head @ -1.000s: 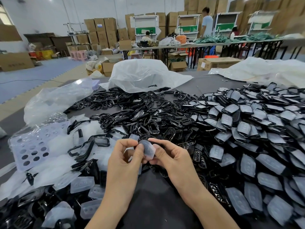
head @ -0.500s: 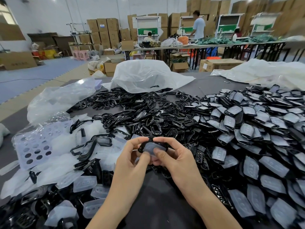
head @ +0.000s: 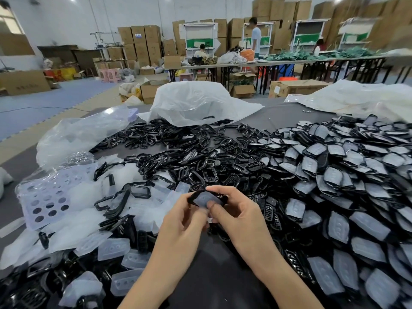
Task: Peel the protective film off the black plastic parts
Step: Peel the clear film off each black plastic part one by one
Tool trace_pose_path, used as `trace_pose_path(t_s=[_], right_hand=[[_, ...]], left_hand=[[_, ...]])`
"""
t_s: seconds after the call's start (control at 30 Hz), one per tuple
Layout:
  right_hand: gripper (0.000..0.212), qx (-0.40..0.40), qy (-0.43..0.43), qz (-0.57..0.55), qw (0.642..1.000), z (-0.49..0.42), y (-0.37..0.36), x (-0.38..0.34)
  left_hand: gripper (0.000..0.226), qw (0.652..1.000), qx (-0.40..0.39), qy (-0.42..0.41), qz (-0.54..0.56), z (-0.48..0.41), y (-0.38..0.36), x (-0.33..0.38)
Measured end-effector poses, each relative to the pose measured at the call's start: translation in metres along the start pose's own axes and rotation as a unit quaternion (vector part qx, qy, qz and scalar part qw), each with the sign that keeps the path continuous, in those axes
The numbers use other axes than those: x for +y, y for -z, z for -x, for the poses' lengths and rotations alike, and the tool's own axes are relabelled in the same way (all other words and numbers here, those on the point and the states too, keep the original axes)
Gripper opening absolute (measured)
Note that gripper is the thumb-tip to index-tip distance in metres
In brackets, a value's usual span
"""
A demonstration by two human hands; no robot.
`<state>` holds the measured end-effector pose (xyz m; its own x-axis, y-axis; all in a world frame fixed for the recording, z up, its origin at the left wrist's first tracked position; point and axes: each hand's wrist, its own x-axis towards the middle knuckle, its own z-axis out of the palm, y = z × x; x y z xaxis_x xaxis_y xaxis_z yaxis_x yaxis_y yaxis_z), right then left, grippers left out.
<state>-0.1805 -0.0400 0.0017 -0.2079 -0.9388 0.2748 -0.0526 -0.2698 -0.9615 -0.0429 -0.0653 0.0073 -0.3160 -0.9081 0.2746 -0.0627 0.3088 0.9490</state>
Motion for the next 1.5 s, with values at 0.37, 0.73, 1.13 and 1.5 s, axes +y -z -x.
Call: trace_pose_path(t_s=[0.37,0.73,1.13,1.5], right_hand=[[0.016,-0.013,-0.01,-0.001,1.0,0.0005,-0.0001,0.0056],[0.023,-0.024,-0.02,-0.01,0.999,-0.0012,0.0043,0.0012],[0.027,-0.047,-0.022,-0.066,0.997,-0.0006,0.0,-0.0019],[0.019,-0.024,-0.044,-0.09,0.995,-0.0028,0.0022,0.0026]], left_hand=[[0.032,0.997,0.058,-0.032,-0.028,-0.0031,0.0081,-0.0024],[0.026,0.997,0.022,-0.035,-0.069,-0.0041,0.0059,-0.0035],[0.028,0.999,-0.018,-0.001,-0.027,-0.0021,0.0054,-0.0024],[0.015,0.999,0.036,0.02,0.008,-0.0067,0.0055,-0.0067]])
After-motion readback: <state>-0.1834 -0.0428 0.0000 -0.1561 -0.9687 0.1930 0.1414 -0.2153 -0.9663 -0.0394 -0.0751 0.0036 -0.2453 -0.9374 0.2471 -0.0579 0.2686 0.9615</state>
